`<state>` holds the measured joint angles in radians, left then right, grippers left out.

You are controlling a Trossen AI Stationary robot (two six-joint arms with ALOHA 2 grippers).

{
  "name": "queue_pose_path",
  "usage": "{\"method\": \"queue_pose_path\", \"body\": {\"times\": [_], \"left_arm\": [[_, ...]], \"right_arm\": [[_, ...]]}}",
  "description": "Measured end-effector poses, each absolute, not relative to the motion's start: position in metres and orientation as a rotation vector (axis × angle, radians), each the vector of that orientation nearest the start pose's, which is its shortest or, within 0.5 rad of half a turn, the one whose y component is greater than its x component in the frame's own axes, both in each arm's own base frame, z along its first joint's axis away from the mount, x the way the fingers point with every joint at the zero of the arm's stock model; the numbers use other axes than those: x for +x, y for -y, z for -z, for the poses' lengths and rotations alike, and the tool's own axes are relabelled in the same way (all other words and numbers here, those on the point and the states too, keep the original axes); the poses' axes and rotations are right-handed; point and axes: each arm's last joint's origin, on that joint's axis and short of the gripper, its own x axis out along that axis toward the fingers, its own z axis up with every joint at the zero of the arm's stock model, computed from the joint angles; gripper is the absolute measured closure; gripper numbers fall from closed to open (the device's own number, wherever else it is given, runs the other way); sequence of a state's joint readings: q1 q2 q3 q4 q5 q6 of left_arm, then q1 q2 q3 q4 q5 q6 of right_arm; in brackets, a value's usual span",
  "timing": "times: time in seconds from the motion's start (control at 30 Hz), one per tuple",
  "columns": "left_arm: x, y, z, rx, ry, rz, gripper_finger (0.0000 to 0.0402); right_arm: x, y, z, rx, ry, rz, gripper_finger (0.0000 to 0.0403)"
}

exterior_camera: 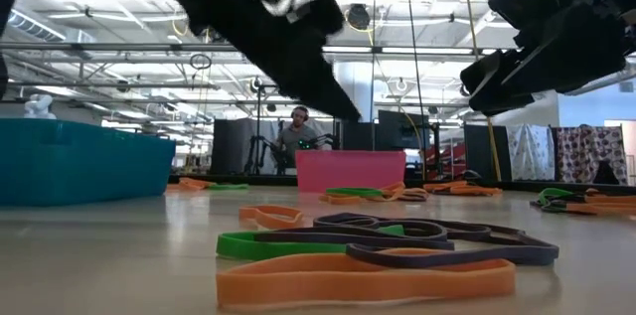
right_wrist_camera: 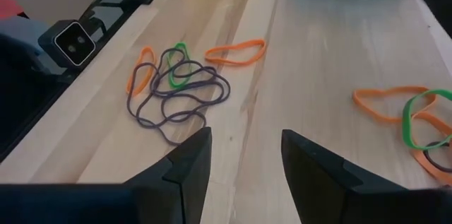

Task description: Sort rubber bands into baskets

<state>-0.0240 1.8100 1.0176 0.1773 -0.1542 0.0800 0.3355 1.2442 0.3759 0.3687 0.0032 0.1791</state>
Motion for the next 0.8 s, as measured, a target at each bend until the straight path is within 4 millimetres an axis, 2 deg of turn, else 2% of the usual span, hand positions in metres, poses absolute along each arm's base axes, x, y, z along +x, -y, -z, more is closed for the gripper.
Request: {"method": "queue_pose_path", "body": {"times": [0.13,0.37,0.53,0.8], "left_arm": [[0.386,-0.009,-0.144,0.180,-0.654,-0.119,0.0281],[0.388,-0.027,-0.123,0.122,-0.721,-0.124,0.0281],[0.386,-0.031,-0.117,0.106,-0.755,-0.104,0.0281],[0.383,-0.037,-0.114,0.080,-0.794,-0.078,0.0281]], "right_arm": [[0.212,-0.074,-0.158,0.088,-0.525,-0.279,0.0238],[0.216,-0.075,-0.143,0.092,-0.597,-0.264,0.0238],[0.219,-0.076,-0.131,0.085,-0.639,-0.258,0.0238],[0.222,-0.077,-0.133,0.082,-0.597,-0.266,0.0238]]}}
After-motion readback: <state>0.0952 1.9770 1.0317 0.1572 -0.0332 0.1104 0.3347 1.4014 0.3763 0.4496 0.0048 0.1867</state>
